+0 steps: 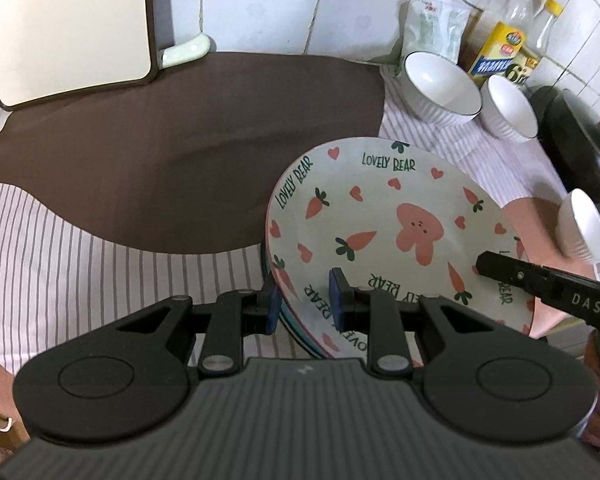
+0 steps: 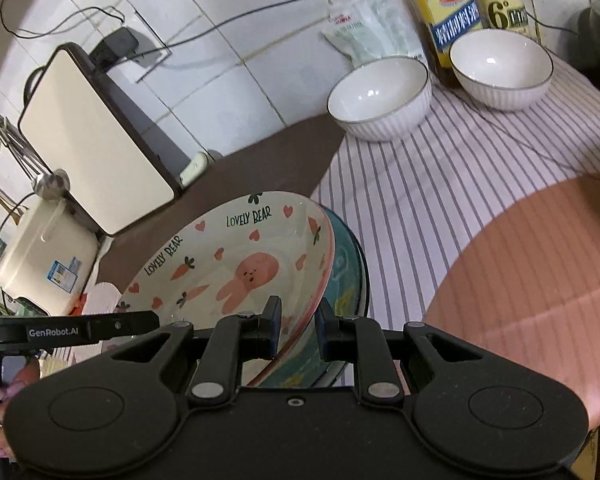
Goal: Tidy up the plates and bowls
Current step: 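Carry the bear plate with both grippers and lower it onto the egg plate, then open both grippers and lift them away from the plate stack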
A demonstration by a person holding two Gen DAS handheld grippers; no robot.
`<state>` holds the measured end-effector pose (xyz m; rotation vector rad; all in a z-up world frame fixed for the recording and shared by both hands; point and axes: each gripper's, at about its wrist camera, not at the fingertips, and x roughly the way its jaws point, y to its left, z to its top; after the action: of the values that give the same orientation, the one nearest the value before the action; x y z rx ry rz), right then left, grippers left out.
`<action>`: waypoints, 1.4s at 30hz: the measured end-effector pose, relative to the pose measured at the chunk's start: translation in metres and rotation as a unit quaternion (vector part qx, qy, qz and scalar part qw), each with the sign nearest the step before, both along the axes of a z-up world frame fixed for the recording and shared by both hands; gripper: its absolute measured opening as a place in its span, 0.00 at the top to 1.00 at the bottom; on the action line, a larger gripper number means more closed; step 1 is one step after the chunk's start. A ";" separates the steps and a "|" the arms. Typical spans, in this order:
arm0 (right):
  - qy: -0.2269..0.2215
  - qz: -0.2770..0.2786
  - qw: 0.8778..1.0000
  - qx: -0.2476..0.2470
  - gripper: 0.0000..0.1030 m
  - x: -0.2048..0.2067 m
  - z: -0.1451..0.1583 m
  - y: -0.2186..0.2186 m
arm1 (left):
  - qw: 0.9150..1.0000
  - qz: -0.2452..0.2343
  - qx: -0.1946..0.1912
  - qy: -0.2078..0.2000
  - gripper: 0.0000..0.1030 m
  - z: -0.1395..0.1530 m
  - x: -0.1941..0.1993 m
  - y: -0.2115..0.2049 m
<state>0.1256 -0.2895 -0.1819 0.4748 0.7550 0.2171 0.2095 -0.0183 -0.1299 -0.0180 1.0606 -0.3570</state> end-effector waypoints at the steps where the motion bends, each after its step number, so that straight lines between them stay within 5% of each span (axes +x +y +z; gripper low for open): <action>1: 0.002 0.000 1.000 -0.002 0.78 -0.001 -0.002 0.001 | 1.000 0.001 0.003 0.000 0.78 -0.001 0.000 0.000; 18: 0.031 -0.002 0.999 -0.035 0.78 0.004 -0.004 0.011 | 1.000 0.021 0.006 0.019 0.78 -0.016 0.001 -0.001; 27: 0.025 0.008 0.995 -0.097 0.77 0.004 0.004 0.024 | 0.999 0.035 -0.007 0.037 0.78 -0.024 0.003 0.003; 33: 0.006 0.018 0.982 -0.186 0.74 0.002 0.011 0.044 | 0.997 0.052 -0.028 0.056 0.77 -0.033 0.002 0.008; 42: -0.017 0.005 0.976 -0.217 0.72 0.002 0.008 0.050 | 0.997 0.066 -0.010 0.048 0.77 -0.035 -0.002 -0.001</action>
<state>0.1274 -0.2399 -0.1738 0.0528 0.7456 0.0647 0.2079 -0.0191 -0.1654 -0.1233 1.1442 -0.2494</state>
